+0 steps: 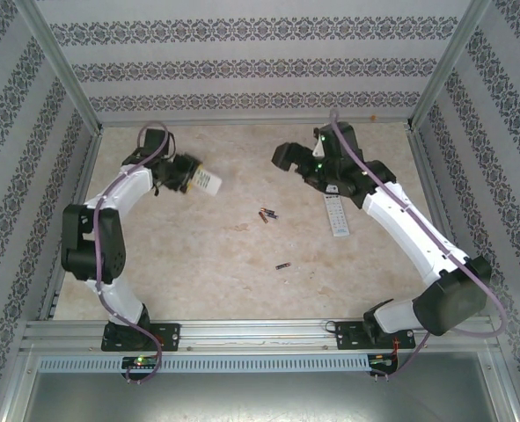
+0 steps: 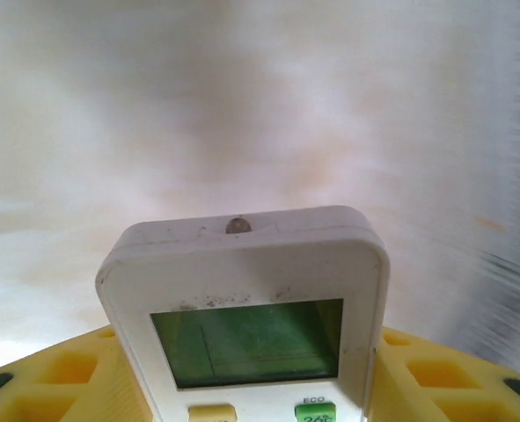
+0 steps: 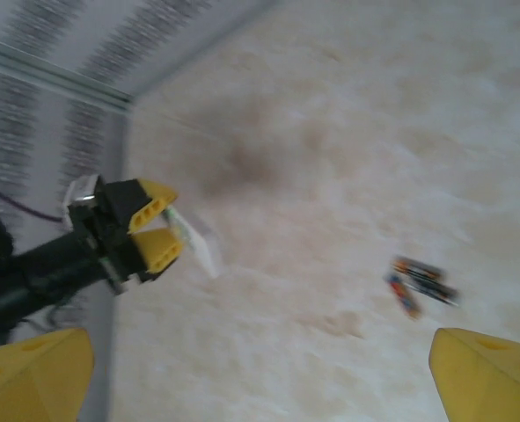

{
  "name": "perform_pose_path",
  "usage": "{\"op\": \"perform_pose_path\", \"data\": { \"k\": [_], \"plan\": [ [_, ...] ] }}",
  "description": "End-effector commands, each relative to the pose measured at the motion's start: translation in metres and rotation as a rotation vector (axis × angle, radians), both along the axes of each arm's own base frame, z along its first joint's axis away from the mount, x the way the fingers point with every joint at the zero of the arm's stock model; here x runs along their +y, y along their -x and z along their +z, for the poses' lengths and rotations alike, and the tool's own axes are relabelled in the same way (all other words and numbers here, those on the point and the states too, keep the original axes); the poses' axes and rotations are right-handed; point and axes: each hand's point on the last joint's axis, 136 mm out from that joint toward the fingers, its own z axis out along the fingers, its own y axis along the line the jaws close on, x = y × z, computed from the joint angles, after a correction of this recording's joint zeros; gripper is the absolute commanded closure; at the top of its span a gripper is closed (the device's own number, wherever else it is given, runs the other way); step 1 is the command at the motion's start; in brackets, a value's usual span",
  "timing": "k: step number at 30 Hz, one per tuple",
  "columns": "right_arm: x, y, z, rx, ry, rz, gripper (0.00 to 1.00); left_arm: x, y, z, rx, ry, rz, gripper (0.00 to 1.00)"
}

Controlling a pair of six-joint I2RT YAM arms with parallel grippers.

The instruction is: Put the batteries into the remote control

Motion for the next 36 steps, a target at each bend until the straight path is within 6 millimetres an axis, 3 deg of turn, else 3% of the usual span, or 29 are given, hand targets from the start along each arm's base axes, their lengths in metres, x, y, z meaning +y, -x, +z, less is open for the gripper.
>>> {"op": "perform_pose_path", "data": {
  "k": [1,3,6,9,12,18,23,29,36],
  "plan": [
    [0.027,-0.011,0.072,-0.119,-0.212,0.098,0.02,-0.039,-0.025,0.148,-0.573,0.17,-0.229,0.7],
    [0.04,-0.014,0.093,-0.126,-0.258,0.172,0.02,-0.05,-0.02,0.201,-0.767,0.216,-0.3,0.74],
    [0.056,-0.021,0.122,-0.113,-0.357,0.277,0.02,-0.064,-0.003,0.259,-0.993,0.246,-0.395,0.8],
    [0.073,-0.022,0.142,-0.102,-0.414,0.387,0.02,-0.083,0.025,0.3,-1.185,0.263,-0.515,0.83],
    [0.084,-0.021,0.152,-0.11,-0.432,0.463,0.02,-0.099,0.047,0.321,-1.303,0.299,-0.602,0.88],
    [0.093,-0.021,0.164,-0.121,-0.463,0.507,0.03,-0.114,0.067,0.35,-1.389,0.44,-0.677,1.0],
    [0.101,-0.012,0.179,-0.131,-0.492,0.566,0.15,-0.123,0.065,0.351,-1.378,0.419,-0.69,1.0],
    [0.104,-0.012,0.181,-0.15,-0.485,0.565,0.4,-0.124,0.063,0.357,-1.383,0.462,-0.677,1.0],
    [0.104,-0.013,0.191,-0.234,-0.457,0.574,0.48,-0.131,0.06,0.352,-1.331,0.475,-0.674,1.0]
  ]
}}
